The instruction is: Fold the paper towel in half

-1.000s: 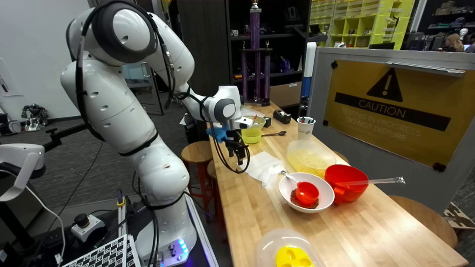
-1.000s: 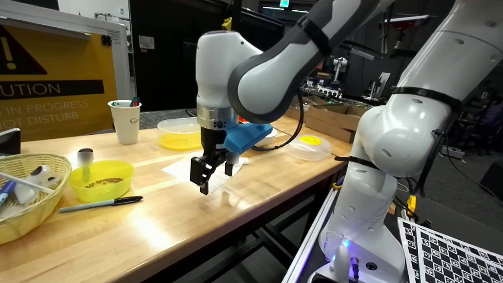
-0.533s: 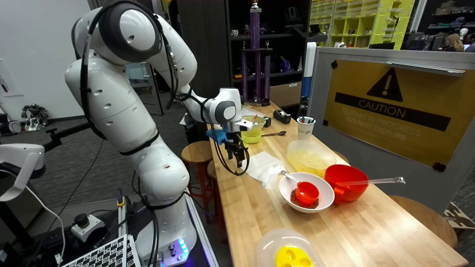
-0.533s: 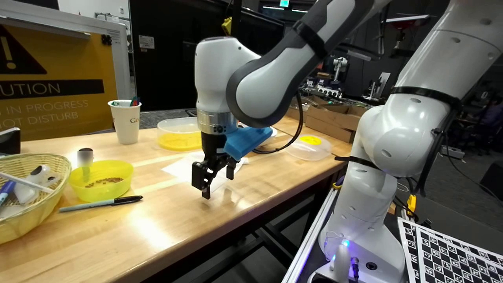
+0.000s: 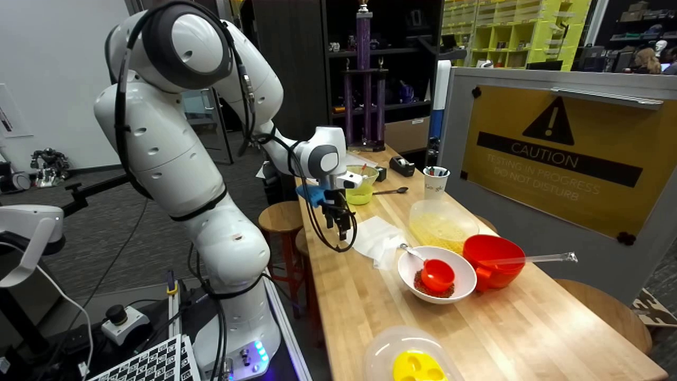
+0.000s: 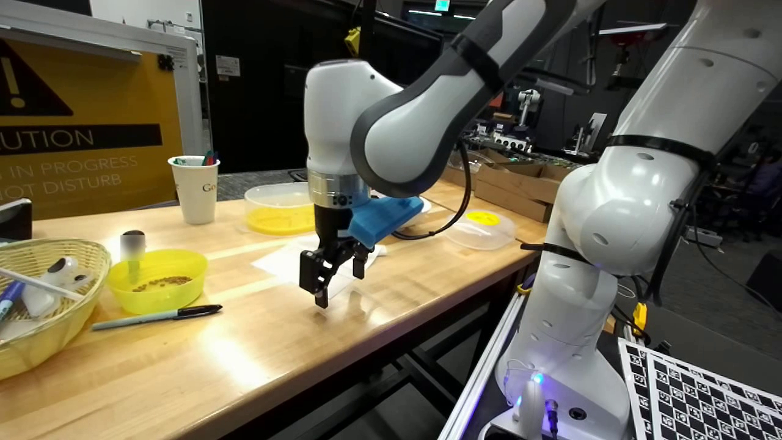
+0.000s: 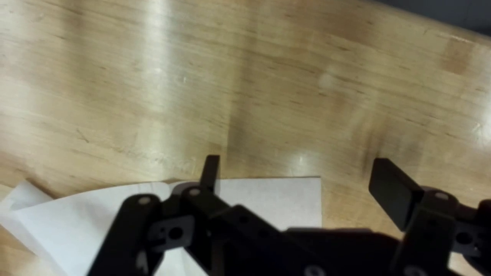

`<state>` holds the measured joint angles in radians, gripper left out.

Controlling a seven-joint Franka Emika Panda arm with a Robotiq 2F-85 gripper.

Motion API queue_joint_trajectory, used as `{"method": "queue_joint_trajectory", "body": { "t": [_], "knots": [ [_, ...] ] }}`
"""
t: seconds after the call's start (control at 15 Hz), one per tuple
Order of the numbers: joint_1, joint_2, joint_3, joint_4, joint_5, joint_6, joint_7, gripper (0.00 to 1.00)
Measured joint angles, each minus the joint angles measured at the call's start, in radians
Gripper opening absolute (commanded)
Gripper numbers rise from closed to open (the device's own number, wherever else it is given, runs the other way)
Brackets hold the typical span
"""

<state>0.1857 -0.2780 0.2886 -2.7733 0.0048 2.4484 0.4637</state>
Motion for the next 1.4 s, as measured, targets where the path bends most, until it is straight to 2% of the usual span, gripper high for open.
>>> {"method": "queue_joint_trajectory", "body": {
  "t": [1.4],
  "knots": [
    [0.01, 0.051, -0.014, 0.012, 0.025, 0.069, -0.06, 1.0]
  ]
}}
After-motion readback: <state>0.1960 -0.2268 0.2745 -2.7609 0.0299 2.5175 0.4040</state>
